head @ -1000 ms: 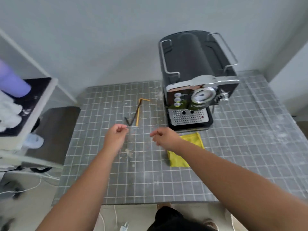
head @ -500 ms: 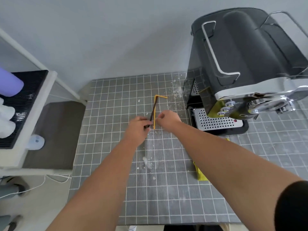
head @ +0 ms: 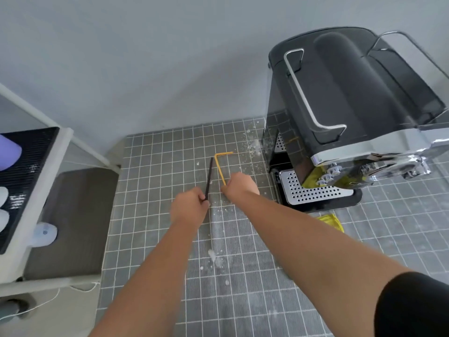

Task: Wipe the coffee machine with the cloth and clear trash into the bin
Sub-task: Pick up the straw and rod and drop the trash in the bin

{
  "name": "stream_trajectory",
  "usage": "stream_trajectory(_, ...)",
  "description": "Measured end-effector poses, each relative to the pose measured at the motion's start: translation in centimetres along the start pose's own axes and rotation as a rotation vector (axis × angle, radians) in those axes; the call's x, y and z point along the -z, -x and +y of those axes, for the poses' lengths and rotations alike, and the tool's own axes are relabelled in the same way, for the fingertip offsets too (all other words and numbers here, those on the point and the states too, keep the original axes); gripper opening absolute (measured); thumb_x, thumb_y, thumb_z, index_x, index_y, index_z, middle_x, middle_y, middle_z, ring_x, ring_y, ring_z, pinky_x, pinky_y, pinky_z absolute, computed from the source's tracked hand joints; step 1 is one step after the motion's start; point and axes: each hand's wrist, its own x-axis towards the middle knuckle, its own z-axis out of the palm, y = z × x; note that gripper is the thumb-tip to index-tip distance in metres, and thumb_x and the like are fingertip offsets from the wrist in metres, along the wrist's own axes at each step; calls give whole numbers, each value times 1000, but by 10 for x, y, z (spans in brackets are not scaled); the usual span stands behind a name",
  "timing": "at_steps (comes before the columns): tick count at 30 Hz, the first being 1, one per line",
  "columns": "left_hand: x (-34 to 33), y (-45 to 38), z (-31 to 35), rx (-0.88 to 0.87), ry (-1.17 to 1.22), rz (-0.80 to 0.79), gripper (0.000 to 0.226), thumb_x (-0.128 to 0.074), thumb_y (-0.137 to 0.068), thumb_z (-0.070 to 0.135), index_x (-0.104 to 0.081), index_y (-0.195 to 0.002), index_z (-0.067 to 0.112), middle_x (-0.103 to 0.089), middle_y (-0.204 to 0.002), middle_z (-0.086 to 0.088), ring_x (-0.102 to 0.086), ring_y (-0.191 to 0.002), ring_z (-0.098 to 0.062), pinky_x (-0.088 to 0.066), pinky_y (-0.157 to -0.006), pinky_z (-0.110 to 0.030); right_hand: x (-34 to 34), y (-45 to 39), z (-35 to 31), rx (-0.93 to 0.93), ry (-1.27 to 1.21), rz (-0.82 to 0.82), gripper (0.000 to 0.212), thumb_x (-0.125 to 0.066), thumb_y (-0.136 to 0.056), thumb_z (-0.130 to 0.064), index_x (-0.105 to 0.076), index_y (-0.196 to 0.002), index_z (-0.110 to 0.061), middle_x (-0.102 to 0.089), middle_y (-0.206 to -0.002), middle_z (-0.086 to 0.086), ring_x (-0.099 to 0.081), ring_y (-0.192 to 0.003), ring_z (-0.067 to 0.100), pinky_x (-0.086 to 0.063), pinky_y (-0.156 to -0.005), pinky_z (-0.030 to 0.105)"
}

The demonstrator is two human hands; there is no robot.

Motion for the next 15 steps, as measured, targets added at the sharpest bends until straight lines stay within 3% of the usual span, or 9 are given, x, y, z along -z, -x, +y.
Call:
stream_trajectory(4, 2, -2, 2, 66, -22, -14, 15, -69, -78, 30, -60, -87, 24, -68, -77, -2, -66, -76, -26, -58, -67, -37, 6, 5, 1, -28, 10, 14, 27, -70, -81, -33, -54, -71, -13, -54, -64, 1, -60, -64, 24, -49, -57, 29)
stream_trajectory(8, 4, -5, 10, 99, -134, -20, 31, -72, -77, 32, -53, -96, 17, -68, -84, -6, -66, -82, -29, -58, -69, -38, 9, 9, 2, -42, 17, -7, 33, -74, -77, -32, -49, -64, -16, -58, -66, 2, -60, -61, 21, -50, -57, 28)
stream_trajectory(15, -2, -3, 6, 189, -98, -13, 46, -73, -73, 42, -44, -99, 15, -67, -83, -5, -66, -81, -29, -57, -69, -38, 0, 16, -1, 20, 196, -45, 21, -70, -80, -33, -60, -82, -14, -65, -77, 1, -66, -72, 21, -56, -66, 31)
